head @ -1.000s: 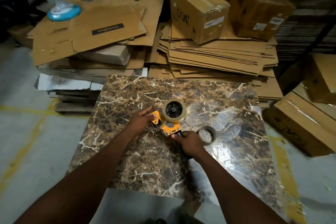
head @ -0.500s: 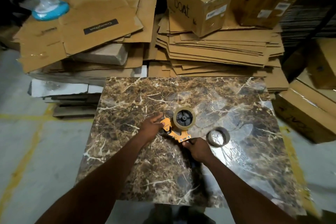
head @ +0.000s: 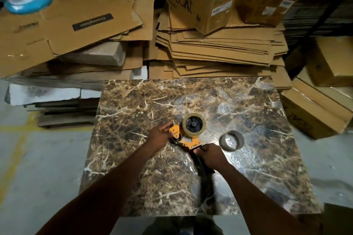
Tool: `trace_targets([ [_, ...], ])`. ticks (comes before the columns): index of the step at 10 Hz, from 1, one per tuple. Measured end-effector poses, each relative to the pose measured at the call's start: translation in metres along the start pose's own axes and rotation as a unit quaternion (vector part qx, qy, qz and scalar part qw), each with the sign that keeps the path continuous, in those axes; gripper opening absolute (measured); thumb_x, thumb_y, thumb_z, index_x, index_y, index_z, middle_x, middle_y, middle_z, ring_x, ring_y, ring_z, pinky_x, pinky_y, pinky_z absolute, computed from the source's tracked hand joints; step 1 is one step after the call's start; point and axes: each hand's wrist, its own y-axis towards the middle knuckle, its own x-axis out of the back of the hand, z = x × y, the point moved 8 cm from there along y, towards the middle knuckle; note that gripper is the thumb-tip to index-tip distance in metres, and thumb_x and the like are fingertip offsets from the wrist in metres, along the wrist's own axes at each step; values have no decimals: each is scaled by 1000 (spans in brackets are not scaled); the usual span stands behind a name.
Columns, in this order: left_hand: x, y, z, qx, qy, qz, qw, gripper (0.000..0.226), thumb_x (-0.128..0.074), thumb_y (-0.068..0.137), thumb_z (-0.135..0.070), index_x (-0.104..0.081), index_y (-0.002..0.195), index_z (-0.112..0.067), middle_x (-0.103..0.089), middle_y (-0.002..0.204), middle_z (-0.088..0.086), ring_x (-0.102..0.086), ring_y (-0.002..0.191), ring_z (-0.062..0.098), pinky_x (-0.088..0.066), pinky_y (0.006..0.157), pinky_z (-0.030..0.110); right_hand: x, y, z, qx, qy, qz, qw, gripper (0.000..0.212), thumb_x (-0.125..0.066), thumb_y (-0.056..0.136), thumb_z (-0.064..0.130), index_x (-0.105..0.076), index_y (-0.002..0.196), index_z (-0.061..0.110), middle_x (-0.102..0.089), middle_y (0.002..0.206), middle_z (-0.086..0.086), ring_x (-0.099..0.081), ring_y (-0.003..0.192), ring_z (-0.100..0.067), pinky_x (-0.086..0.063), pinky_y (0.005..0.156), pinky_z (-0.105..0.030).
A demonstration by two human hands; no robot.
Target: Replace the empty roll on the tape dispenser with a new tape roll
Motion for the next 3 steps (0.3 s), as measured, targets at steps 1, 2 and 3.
trace_targets([
  [1,3,0,-6,-29,57,-17,998,54,-74,92,-8,-61,142,-20,-65,140,8,-64,112,12,-50,76,14,-1,1,0,1,-14,-13,1000,48,-67,90,49,-54,60,14,-58,58,-8,-57,58,-24,-40,58,-34],
  [2,3,-5,-8,-48,96,-37,994,56,-76,91,-14,-59,144,-20,-63,143,8,-62,117,15,-51,91,25,-2,1,1,4,-50,-29,998,50,-64,90,52,-57,64,9,-65,66,-14,-64,66,-29,-47,62,-38],
  [3,9,-9,-18,-111,198,-85,970,63,-74,92,-33,-52,149,-22,-60,147,4,-60,129,21,-50,106,38,3,-2,0,18,-27,-56,998,47,-67,89,52,-60,74,7,-67,72,-12,-65,73,-30,-48,67,-39],
])
